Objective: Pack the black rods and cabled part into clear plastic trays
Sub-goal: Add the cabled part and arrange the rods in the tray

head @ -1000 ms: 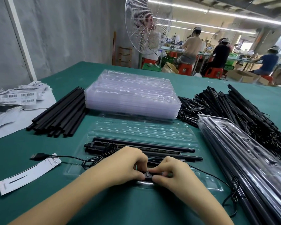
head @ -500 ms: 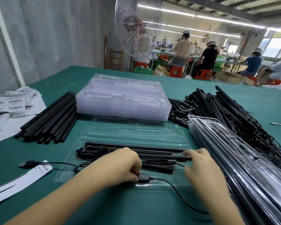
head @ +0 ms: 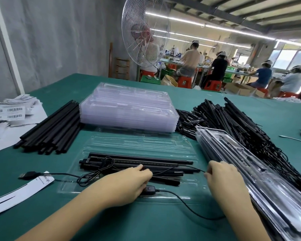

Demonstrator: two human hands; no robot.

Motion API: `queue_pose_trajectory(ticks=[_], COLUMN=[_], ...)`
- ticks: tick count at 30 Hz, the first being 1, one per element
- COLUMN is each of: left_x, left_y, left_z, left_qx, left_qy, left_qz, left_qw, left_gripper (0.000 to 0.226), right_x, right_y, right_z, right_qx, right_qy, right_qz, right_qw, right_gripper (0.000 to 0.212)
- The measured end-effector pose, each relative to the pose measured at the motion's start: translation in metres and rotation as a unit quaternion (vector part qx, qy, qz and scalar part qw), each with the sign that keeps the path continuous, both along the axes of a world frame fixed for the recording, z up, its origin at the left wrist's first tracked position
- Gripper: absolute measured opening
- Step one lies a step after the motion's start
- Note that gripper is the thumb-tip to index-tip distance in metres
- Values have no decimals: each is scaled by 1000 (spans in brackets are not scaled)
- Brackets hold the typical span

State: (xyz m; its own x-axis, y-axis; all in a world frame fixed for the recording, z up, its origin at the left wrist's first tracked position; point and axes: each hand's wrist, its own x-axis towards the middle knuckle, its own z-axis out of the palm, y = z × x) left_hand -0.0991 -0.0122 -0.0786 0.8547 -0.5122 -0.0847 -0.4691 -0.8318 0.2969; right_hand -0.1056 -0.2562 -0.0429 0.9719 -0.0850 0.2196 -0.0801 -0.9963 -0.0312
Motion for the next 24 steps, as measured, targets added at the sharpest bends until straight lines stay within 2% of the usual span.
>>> queue_pose_trajectory(ticks=[3, 7, 11, 14, 19, 21, 24], left_x=[-4, -9, -9, -9, -6, -6, -6], left_y=[-3, -9, -21, -33, -45, -46, -45], left_z=[2, 3, -4, -10, -14, -16, -18], left_qx=[5, -8, 8, 35, 51, 56, 65], left_qy=[8, -37, -89, -117, -120, -114, -106], left_qz=[7, 31, 52, 72, 127, 135, 137], left_qw=[1000, 999, 995, 990, 983, 983, 983], left_gripper=[14, 15, 55, 65, 63, 64, 66], right_x=[1, -2, -6, -5, 1, 1, 1], right_y=[1, 3, 5, 5, -2, -4, -9], right_z=[11, 27, 43, 49, 46, 46, 48], right_qx=[4, -10, -35, -36, 89, 89, 117], right_qy=[-26, -44, -33, -16, 63, 74, 79], right_qz=[13, 29, 36, 29, 40, 54, 75], right_qw=[1000, 999, 998, 999, 993, 992, 987], right_gripper=[9, 15, 13, 13, 10, 7, 17])
